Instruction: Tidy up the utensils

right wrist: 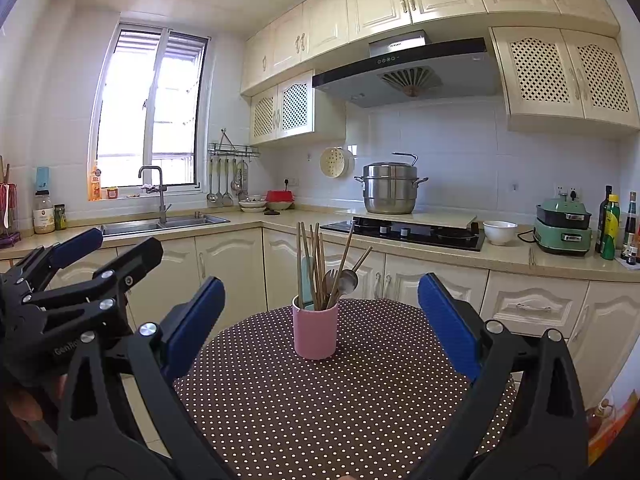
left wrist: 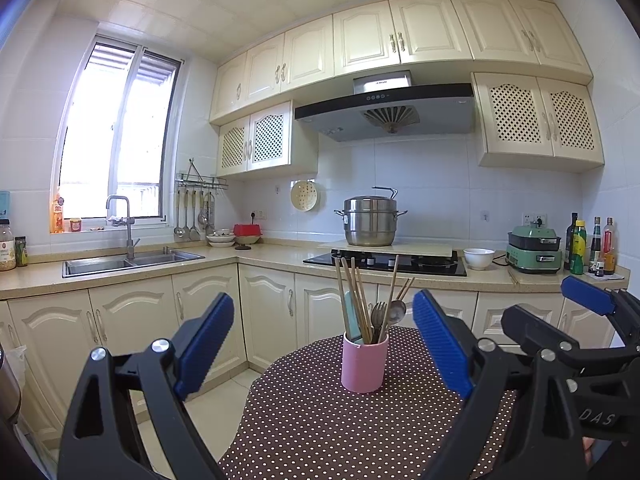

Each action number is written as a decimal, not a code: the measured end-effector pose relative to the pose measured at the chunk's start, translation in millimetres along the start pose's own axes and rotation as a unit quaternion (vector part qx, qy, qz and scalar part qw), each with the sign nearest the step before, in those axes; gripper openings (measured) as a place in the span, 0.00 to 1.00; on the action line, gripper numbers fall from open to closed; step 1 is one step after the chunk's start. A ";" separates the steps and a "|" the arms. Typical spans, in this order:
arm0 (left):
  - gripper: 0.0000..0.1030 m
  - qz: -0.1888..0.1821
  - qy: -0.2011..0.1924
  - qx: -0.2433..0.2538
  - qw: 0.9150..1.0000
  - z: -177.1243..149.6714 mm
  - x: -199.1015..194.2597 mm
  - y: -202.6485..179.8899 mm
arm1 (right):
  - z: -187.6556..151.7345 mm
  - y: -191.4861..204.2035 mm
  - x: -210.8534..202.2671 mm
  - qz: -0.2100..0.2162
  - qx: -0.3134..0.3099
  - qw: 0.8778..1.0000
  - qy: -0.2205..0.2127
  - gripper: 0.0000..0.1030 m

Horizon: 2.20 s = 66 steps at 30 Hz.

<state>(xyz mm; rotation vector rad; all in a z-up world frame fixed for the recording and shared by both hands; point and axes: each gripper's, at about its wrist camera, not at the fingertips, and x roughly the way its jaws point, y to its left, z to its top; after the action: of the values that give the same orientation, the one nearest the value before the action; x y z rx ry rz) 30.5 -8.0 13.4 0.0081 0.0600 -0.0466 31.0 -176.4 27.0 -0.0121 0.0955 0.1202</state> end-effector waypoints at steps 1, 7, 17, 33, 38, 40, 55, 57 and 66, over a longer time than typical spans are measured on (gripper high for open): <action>0.87 0.000 0.000 0.000 1.000 0.0 -0.1 -0.1 | 0.0 -0.1 -0.1 0.000 0.000 1.000 0.000 0.93; 0.87 0.001 0.000 0.002 1.000 -0.4 -0.4 -1.5 | -0.2 -0.6 -0.4 -0.001 0.001 1.000 0.001 0.93; 0.87 0.002 0.000 0.003 1.000 0.7 -0.8 -2.7 | 0.1 -0.2 -0.9 -0.002 0.001 1.000 0.002 0.93; 0.87 0.007 0.000 0.008 1.000 -2.7 -0.8 -1.2 | -3.4 4.0 1.3 0.000 0.001 1.000 0.007 0.93; 0.87 0.008 0.000 0.005 1.000 -3.3 -1.8 2.2 | -3.1 7.2 1.7 0.001 -0.002 1.000 0.008 0.93; 0.87 0.008 0.000 0.006 1.000 -2.9 -2.0 3.3 | -3.4 7.7 2.0 0.001 -0.003 1.000 0.008 0.93; 0.87 0.008 0.002 0.008 1.000 -3.5 -2.4 1.2 | -5.1 5.3 2.6 0.002 0.002 1.000 0.011 0.93; 0.87 0.007 0.002 0.008 1.000 -3.5 -2.4 1.4 | -4.9 5.2 1.9 0.001 0.002 1.000 0.011 0.93; 0.87 0.006 0.005 0.008 1.000 -3.3 -0.8 -0.5 | -6.5 4.5 1.7 0.000 0.002 1.000 0.012 0.93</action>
<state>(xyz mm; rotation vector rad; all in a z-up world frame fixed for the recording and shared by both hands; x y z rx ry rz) 29.5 -8.4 10.1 0.0242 0.0690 -0.0358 31.6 -171.8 20.4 -0.0092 0.1201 0.1196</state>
